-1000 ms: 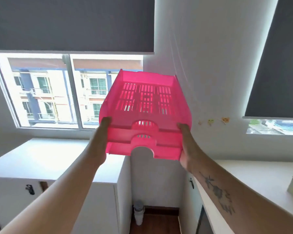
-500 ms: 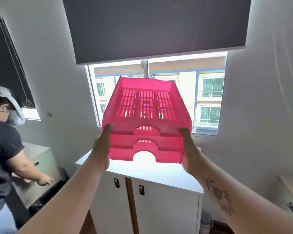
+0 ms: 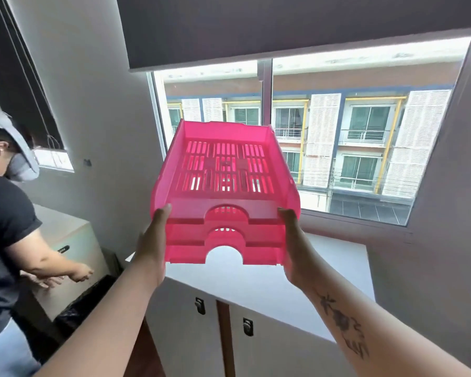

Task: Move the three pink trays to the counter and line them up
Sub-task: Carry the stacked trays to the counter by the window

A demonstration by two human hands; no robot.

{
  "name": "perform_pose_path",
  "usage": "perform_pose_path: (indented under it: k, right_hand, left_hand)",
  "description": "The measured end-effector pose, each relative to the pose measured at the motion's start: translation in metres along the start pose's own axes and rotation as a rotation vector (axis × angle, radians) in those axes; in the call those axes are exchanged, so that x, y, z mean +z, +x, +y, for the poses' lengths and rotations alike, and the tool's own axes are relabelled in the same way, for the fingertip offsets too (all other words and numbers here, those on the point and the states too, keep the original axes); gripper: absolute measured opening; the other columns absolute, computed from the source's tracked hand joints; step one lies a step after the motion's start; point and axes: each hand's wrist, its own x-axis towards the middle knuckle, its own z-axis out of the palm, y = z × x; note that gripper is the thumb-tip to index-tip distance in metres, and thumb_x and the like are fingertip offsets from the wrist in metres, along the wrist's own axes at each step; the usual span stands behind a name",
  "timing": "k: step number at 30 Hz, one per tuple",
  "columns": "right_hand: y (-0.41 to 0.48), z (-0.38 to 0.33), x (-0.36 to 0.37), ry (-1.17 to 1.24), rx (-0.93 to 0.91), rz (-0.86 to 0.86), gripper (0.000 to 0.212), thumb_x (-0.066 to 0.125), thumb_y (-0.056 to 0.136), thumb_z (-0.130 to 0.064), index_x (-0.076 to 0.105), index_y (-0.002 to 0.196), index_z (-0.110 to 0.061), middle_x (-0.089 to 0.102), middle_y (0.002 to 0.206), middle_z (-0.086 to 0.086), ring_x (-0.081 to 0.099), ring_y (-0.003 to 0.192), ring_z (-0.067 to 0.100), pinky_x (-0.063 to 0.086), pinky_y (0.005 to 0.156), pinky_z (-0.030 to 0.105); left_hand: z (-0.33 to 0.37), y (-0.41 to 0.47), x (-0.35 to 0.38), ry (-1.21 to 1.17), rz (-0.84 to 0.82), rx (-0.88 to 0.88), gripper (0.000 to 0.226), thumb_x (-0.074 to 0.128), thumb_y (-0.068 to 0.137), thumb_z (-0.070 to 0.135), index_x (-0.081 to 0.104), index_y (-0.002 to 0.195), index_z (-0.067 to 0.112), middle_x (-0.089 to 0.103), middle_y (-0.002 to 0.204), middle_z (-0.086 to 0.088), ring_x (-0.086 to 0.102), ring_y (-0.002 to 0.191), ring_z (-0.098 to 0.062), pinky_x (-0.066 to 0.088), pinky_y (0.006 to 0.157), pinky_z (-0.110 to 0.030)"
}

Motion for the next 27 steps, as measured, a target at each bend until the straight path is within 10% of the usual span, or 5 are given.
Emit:
perform_pose_path:
  k: [10,27]
  right_hand:
    - [0.061,0.041,-0.008,0.006,0.018,0.124,0.048,0.051,0.091,-0.050,0.062,0.126,-0.019,0.074,0.112,0.017,0.071,0.099,0.040,0.051,0.089,0.066]
    - [0.074,0.118,0.008,-0.080,0.031,0.514,0.049,0.053,0.090,-0.060,0.064,0.118,-0.021,0.078,0.101,0.011,0.076,0.088,0.031,0.061,0.070,0.043]
  left_hand:
    - [-0.047,0.092,0.004,-0.005,-0.142,-0.082,0.050,0.058,0.077,0.062,0.070,0.111,0.028,0.078,0.099,-0.012,0.076,0.087,-0.033,0.060,0.072,-0.050]
    - [-0.134,0.175,-0.017,0.025,-0.474,-0.352,0.050,0.055,0.080,0.064,0.065,0.117,0.032,0.078,0.104,-0.009,0.075,0.093,-0.031,0.061,0.074,-0.052]
